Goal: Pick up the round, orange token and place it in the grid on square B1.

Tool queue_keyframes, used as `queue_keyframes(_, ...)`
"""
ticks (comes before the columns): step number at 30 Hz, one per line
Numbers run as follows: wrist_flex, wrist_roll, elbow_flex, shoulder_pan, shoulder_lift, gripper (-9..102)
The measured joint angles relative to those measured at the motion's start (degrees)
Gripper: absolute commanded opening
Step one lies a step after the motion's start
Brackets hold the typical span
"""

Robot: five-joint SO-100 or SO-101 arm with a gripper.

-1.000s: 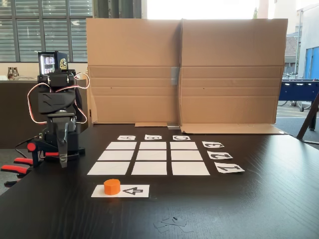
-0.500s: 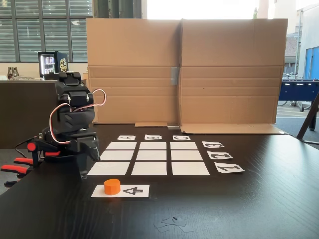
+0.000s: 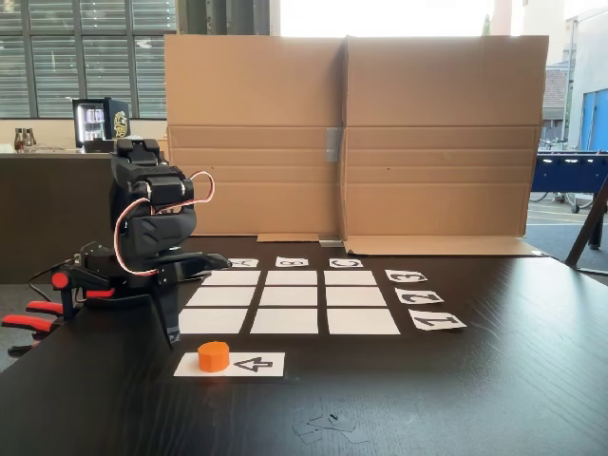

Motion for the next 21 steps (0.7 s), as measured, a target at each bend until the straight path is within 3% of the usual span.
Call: queue_keyframes(21, -3.0, -5.5, 6.2, -4.0, -0.6, 97)
